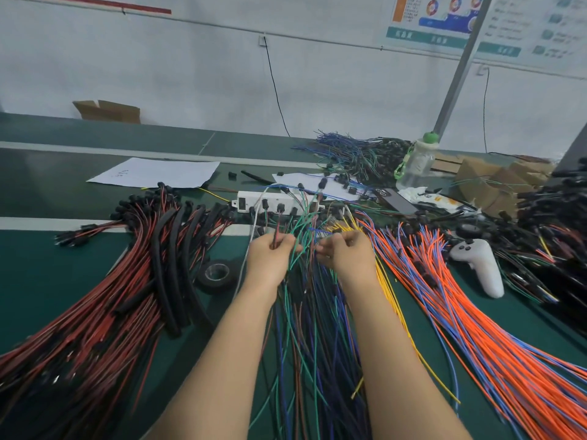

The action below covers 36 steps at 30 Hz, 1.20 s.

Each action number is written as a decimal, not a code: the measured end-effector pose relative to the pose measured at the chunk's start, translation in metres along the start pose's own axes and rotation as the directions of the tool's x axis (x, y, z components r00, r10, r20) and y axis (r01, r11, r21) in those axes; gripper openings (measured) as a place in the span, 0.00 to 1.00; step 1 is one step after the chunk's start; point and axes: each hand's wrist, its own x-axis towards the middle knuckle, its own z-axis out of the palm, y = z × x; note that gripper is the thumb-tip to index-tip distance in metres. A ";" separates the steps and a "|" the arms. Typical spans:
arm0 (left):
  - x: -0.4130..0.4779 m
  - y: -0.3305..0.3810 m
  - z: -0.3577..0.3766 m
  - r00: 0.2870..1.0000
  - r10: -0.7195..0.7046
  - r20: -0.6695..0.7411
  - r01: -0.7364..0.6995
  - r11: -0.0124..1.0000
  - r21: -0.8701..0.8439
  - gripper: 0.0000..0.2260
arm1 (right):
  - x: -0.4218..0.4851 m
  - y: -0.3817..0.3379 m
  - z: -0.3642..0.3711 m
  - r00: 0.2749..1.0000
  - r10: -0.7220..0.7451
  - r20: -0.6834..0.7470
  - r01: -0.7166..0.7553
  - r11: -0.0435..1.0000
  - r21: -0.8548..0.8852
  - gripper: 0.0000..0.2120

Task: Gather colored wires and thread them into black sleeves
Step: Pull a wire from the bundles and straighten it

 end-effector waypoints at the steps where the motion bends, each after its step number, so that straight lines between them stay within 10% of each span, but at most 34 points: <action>1: 0.000 0.001 -0.001 1.000 -0.002 0.000 0.002 1.000 -0.014 0.08 | 0.001 0.001 0.000 1.000 0.030 0.000 -0.030 0.999 0.016 0.09; 8: -0.001 0.002 -0.003 0.996 -0.026 0.090 0.033 0.996 -0.081 0.08 | -0.003 -0.006 0.000 0.930 0.230 0.287 -0.322 0.886 0.334 0.02; 18: -0.002 0.020 -0.011 0.978 0.140 0.156 -0.118 0.983 -0.142 0.07 | -0.001 -0.027 0.005 0.979 -0.111 0.173 0.116 0.993 -0.021 0.06; 25: 0.001 0.029 -0.019 0.969 0.149 0.195 -0.101 0.966 -0.237 0.08 | 0.002 -0.042 0.013 0.929 0.041 0.369 -0.181 0.918 0.353 0.05; 36: 0.003 0.029 -0.023 0.983 0.073 0.168 -0.070 0.997 -0.022 0.06 | -0.003 -0.050 0.012 0.959 -0.115 0.261 0.012 0.931 0.366 0.08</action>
